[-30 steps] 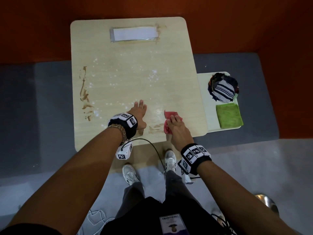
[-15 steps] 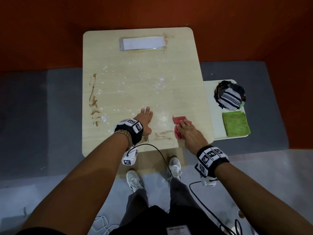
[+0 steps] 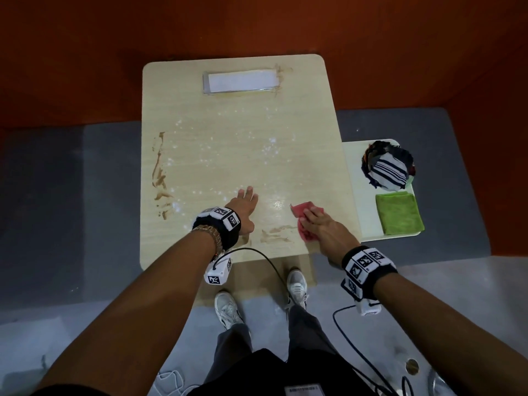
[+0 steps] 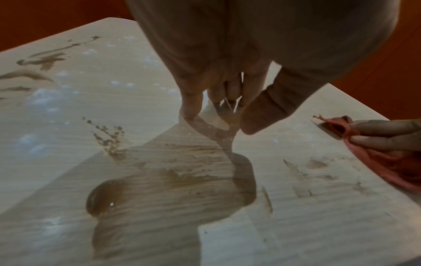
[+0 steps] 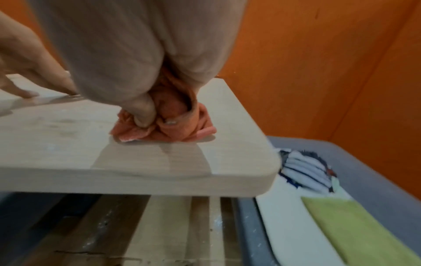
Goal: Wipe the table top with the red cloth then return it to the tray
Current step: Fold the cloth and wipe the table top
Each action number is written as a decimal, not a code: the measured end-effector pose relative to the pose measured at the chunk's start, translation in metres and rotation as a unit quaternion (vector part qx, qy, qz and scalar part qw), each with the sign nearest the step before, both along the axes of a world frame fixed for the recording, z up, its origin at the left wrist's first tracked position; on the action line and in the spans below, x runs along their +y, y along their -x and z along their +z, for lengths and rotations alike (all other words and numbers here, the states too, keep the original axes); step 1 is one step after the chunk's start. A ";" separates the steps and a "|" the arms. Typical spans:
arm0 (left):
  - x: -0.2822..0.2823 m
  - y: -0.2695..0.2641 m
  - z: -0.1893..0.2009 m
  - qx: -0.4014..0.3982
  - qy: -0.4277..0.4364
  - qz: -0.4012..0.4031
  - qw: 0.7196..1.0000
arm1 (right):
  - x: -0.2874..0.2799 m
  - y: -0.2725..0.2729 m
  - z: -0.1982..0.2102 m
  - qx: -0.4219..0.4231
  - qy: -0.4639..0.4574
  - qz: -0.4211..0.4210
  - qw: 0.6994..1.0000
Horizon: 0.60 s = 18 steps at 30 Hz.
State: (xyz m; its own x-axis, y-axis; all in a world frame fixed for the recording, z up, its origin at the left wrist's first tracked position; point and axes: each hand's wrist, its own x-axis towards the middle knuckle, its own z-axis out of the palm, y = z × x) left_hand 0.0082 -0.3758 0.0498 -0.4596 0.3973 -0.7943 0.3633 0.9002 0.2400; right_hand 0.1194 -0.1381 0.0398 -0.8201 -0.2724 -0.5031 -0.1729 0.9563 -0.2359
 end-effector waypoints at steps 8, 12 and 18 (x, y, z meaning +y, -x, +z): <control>0.001 0.001 0.000 0.012 -0.004 0.006 1.000 | -0.055 0.002 -0.003 -0.010 0.028 0.059 0.998; 0.000 0.001 0.003 0.013 0.002 0.005 1.000 | -0.014 0.005 0.005 0.014 0.040 0.035 0.999; 0.001 -0.001 -0.005 0.020 0.000 0.004 1.000 | -0.029 -0.005 -0.006 0.035 0.028 0.031 0.998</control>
